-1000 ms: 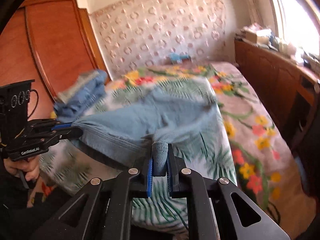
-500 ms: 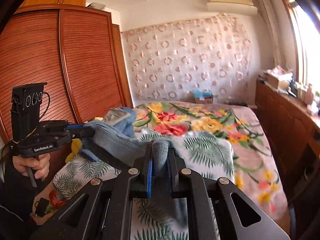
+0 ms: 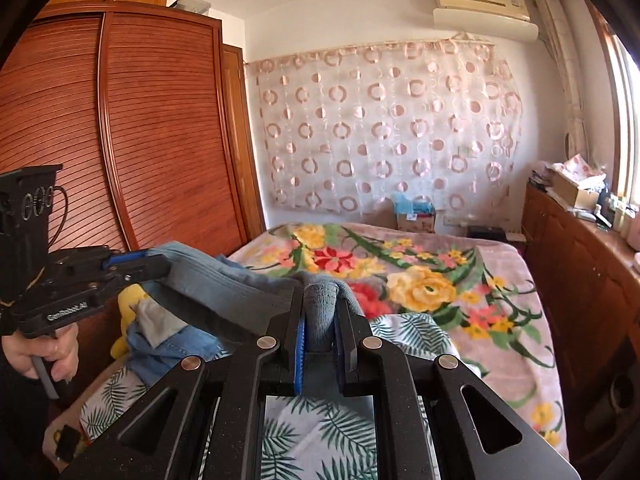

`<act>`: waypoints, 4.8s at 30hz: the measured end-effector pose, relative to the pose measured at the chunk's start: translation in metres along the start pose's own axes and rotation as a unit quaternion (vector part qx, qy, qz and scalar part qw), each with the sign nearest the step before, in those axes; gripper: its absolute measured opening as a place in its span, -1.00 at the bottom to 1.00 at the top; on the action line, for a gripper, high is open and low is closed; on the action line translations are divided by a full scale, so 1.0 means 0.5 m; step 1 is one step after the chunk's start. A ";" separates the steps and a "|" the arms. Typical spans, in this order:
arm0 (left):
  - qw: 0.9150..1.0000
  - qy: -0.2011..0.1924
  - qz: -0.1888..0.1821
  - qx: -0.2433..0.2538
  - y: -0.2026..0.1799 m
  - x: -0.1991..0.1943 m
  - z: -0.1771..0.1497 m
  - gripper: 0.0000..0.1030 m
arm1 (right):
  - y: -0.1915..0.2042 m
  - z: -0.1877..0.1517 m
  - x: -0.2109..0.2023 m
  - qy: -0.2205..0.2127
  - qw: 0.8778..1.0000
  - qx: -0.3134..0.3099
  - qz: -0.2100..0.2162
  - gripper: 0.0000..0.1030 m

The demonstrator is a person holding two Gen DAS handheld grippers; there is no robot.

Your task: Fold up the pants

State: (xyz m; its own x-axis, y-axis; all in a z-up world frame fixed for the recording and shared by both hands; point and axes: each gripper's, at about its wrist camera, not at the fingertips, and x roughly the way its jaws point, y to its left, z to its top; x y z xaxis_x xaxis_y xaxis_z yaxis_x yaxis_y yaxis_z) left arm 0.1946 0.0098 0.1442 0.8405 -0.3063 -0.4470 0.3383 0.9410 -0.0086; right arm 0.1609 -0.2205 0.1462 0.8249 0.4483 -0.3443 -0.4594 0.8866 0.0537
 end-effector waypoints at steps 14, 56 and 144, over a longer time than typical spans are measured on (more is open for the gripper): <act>0.989 0.141 -0.020 -0.026 -0.034 0.037 -0.361 -0.76 | 0.055 -0.300 0.089 0.156 0.987 0.011 0.037 -0.78; 0.982 0.185 -0.031 -0.039 -0.093 -0.026 -0.537 -0.74 | 0.090 -0.461 0.013 0.196 0.979 0.046 0.024 -0.69; 0.989 0.141 0.016 -0.041 -0.003 0.154 -0.321 -0.71 | 0.015 -0.304 0.181 0.156 0.987 0.035 0.002 -0.68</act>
State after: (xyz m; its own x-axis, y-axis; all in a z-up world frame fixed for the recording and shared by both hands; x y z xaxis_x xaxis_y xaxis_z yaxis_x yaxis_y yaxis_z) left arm 0.1908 0.0083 -0.0339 0.6956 -0.2342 -0.6792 0.2683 0.9616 -0.0568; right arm 0.1819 -0.1905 -0.0269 0.6764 0.4053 -0.6151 -0.4295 0.8954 0.1176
